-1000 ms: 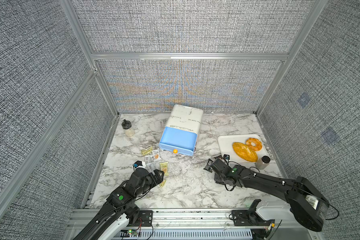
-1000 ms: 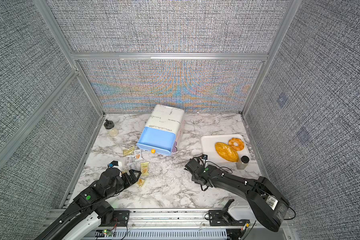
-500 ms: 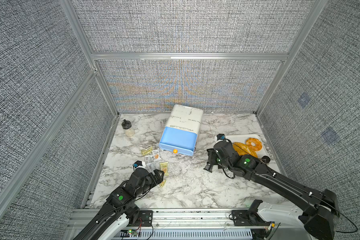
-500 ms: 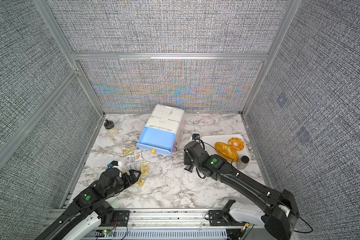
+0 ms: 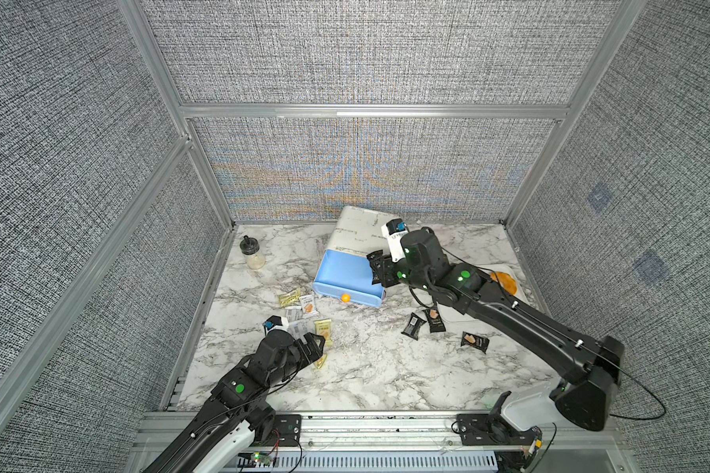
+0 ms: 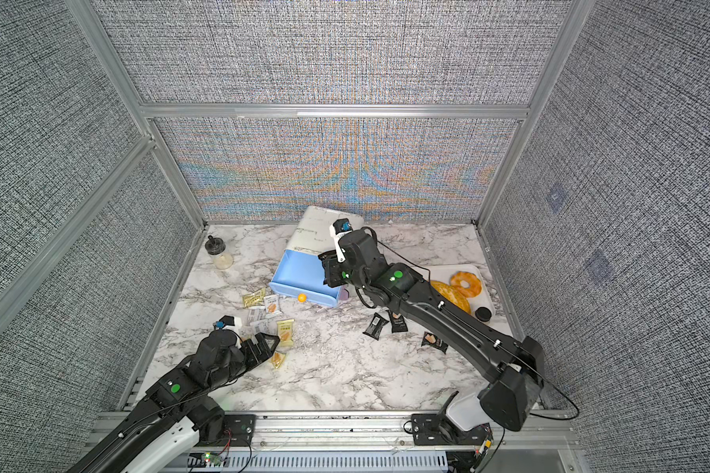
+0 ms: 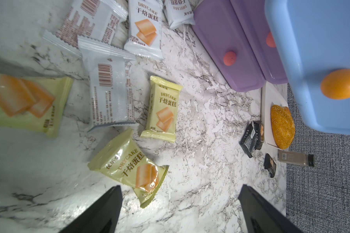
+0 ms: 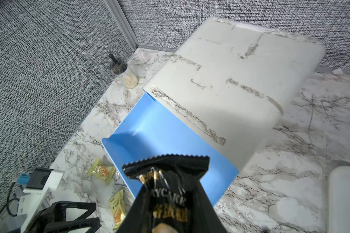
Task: Place the cookies into the drawer by color
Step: Place the cookie in the drawer, then pick up the cookie at the center of the board.
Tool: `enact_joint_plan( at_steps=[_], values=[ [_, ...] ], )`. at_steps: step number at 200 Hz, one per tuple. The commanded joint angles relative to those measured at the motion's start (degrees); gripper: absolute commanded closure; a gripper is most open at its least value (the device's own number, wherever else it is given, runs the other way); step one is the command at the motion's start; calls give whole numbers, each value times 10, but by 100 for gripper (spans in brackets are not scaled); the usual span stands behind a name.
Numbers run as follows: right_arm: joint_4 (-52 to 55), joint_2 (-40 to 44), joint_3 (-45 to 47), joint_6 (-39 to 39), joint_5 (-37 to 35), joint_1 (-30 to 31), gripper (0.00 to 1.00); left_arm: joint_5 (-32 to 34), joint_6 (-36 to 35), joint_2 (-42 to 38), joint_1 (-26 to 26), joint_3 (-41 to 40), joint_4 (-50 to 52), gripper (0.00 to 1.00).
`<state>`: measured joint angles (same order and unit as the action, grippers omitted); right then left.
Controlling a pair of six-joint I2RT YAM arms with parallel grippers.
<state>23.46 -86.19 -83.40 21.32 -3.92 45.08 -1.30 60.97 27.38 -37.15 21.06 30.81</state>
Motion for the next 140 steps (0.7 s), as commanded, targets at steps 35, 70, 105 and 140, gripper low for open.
enact_joint_plan(
  at_steps=[35,70,105,140],
  values=[
    [22,-20,-20,-23,41,-26,1,-3,-9,7,-18,13,-15,4],
    [1,49,53,-18,30,-41,1,10,-13,22,-40,30,-15,4],
    [10,117,125,-9,-17,-55,1,39,-14,48,-83,52,-15,4],
    [26,172,213,45,-96,-77,1,109,-3,87,-174,83,-15,5]
  ],
)
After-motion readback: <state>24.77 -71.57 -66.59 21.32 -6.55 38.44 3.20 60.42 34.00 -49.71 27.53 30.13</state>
